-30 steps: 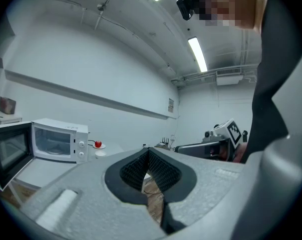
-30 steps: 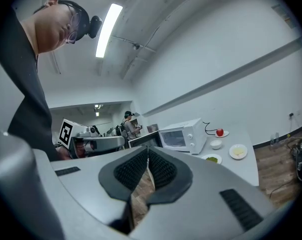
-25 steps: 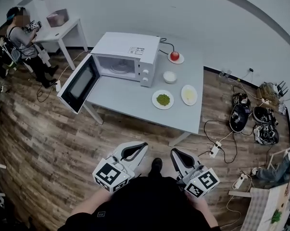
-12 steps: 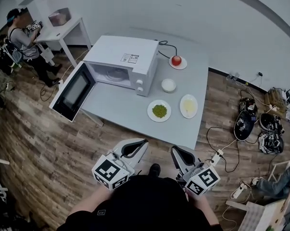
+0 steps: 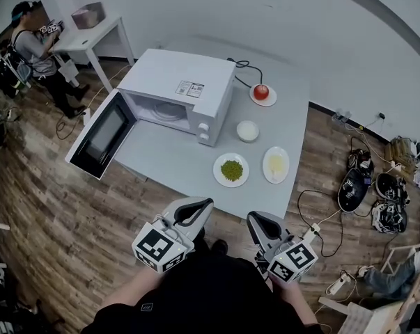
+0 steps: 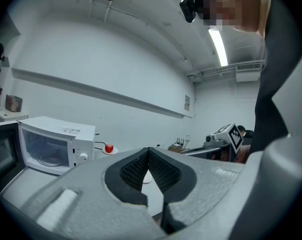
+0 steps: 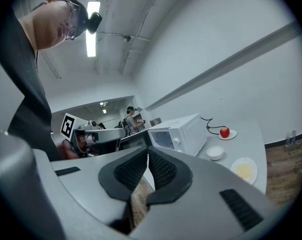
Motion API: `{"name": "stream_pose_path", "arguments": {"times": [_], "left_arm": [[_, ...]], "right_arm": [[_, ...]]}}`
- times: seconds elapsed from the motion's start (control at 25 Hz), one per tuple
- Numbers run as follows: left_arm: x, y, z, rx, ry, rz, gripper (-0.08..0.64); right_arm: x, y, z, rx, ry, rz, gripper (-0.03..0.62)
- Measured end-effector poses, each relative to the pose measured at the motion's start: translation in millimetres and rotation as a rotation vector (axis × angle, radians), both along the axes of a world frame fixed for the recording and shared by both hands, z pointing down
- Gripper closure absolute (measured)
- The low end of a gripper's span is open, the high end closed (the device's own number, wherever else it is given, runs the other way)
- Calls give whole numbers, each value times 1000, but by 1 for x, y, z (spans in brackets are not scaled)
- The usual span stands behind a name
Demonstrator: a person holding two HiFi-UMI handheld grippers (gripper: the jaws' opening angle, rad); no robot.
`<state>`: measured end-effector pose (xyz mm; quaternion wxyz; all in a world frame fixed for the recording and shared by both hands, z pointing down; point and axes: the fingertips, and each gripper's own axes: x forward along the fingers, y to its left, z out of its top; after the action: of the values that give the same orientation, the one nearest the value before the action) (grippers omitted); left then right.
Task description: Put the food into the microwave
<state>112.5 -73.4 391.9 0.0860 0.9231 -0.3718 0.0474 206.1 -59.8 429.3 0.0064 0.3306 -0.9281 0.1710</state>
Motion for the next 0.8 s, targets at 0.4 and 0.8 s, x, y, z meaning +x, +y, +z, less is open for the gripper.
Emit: {"name": "stream_pose_path", "arguments": {"times": [0.4, 0.8], "left_arm": [[-29, -69, 9, -13, 10, 72, 554], [-58, -126, 17, -2, 5, 71, 553]], "right_arm": [[-53, -85, -7, -6, 30, 13, 574], [-77, -137, 1, 8, 70, 39, 574]]}}
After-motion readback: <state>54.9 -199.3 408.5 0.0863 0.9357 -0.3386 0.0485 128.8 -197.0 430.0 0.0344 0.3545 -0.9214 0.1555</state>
